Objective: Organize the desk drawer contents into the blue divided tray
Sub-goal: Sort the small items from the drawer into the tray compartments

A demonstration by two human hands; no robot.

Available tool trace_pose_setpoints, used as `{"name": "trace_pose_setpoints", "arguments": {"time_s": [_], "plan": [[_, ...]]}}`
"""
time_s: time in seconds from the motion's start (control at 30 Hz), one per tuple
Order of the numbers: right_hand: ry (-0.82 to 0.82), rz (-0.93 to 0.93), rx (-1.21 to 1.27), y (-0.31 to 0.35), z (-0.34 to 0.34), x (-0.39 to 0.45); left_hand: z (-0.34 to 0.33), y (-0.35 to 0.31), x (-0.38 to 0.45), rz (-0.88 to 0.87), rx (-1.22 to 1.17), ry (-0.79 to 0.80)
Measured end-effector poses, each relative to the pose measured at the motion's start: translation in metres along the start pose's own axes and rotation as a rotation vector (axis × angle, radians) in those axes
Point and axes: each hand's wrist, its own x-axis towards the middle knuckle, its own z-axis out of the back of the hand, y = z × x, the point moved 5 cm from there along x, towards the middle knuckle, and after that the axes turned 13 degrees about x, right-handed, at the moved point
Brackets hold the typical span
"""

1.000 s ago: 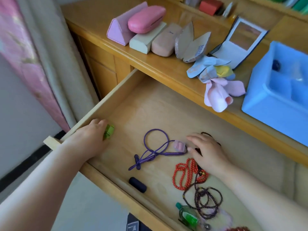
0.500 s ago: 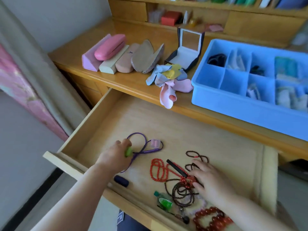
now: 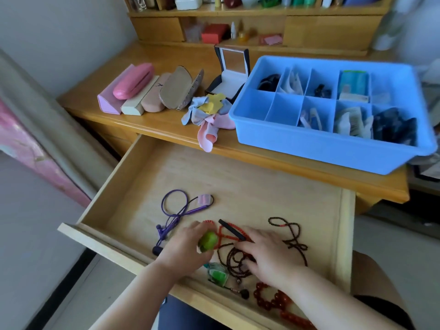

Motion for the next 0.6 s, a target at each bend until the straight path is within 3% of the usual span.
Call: {"name": "trace_pose_setpoints", "arguments": {"time_s": [0.1,0.2,0.33,0.37,0.5,0.6], "plan": [[-0.004,-0.051,-0.084,-0.013,0.0,0.001,-0.009,0.006,0.005,0.084,0.267,0.077],[-0.08,-0.125,-0.108,-0.025,0.012,-0.006,-0.012,0.013,0.005,0.193,0.343,0.123],[-0.203,-0.281,-0.075,-0.041,0.03,-0.013,-0.004,-0.007,0.009,0.054,0.264,-0.026],[-0.24,-0.312,-0.071,-0.044,0.036,-0.015,-0.005,-0.012,0.009,0.016,0.227,0.024],[-0.283,-0.304,-0.018,-0.041,0.049,-0.02,-0.029,-0.02,0.002,0.008,0.308,0.483],[-0.256,-0.232,0.056,-0.024,0.045,-0.02,-0.037,-0.021,0.001,0.043,0.337,0.547]]}}
